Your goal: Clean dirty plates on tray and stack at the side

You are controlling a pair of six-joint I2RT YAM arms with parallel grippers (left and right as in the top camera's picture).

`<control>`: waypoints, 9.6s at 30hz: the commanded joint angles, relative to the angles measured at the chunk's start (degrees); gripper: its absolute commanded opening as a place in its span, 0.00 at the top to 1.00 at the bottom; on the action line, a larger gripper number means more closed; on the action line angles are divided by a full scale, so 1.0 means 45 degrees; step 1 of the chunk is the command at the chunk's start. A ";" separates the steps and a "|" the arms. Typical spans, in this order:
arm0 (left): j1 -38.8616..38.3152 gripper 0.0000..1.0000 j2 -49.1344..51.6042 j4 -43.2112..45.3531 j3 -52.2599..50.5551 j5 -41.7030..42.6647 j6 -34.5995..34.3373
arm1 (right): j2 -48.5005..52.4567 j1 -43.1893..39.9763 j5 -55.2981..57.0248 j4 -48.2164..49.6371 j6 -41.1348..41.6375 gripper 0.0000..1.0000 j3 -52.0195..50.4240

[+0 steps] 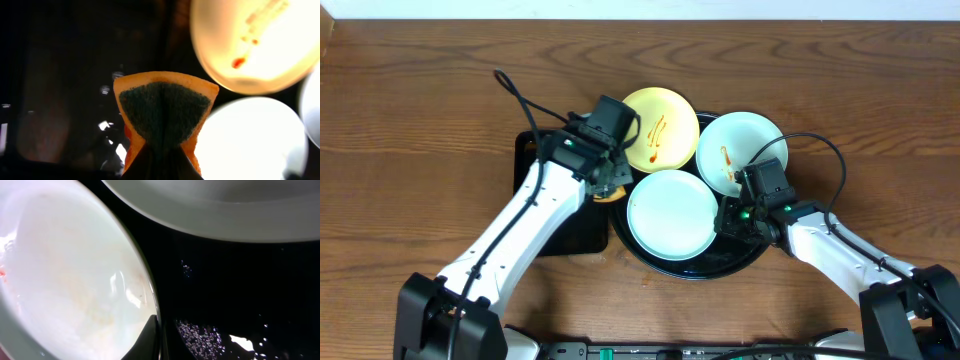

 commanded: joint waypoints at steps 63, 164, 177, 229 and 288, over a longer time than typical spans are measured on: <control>-0.3978 0.92 0.4104 0.2812 -0.0724 -0.0874 0.1700 | -0.2535 0.0384 0.2807 -0.2331 -0.2302 0.99 -0.0010; -0.3536 0.92 0.3915 0.2210 -0.0578 -0.1821 0.1209 | 0.0087 0.0398 0.0845 0.0316 -0.2535 0.87 -0.0010; -0.3517 0.92 0.3434 0.1428 -0.0578 -0.2297 0.1209 | 0.0136 0.0321 0.2516 -0.0636 -0.2205 0.99 -0.0005; 0.1316 0.92 0.0563 0.0962 -0.0578 -0.2686 0.1127 | -0.2807 0.0486 0.7388 -0.7140 -0.5450 0.99 0.4852; 0.2025 0.92 0.0578 0.1054 -0.0578 -0.2594 0.1122 | 0.1234 -0.4119 0.0335 -0.6373 -0.9345 0.44 0.5022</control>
